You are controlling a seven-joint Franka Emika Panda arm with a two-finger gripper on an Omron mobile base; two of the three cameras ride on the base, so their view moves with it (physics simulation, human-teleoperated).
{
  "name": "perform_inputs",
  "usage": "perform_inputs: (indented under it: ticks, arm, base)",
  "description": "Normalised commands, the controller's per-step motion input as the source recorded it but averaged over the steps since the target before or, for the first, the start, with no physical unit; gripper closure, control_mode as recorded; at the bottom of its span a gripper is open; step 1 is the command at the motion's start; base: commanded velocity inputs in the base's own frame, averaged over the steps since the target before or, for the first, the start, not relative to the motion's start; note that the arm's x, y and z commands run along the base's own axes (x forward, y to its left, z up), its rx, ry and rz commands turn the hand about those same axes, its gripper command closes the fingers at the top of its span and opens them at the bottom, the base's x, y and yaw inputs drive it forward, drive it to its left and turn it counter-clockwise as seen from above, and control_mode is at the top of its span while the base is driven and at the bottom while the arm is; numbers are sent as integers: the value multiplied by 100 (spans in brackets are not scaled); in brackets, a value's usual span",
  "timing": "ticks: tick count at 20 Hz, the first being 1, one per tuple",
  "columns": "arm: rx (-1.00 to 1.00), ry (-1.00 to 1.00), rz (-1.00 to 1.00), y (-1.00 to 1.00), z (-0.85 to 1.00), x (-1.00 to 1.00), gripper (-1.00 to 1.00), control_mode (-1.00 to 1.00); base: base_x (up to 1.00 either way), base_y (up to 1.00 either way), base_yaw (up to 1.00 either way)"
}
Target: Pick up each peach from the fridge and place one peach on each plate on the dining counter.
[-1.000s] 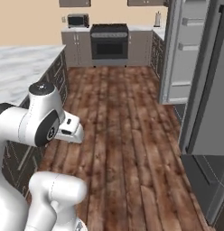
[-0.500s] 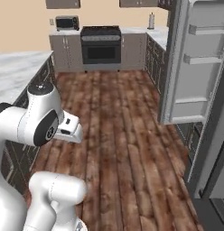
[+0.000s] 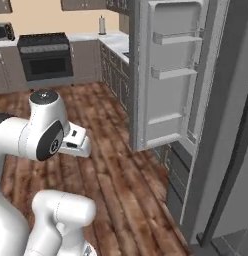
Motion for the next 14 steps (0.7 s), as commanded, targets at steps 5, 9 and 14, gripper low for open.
perform_inputs:
  ticks: [5,9,14]
  arm:
    - [0,0,0,0,0,0,-100,100]
    - [0,0,0,0,0,0,-100,100]
    - [0,0,0,0,0,0,-100,100]
  base:
    - [67,-32,-61]
    - [91,-2,-41]
    - [100,6,-20]
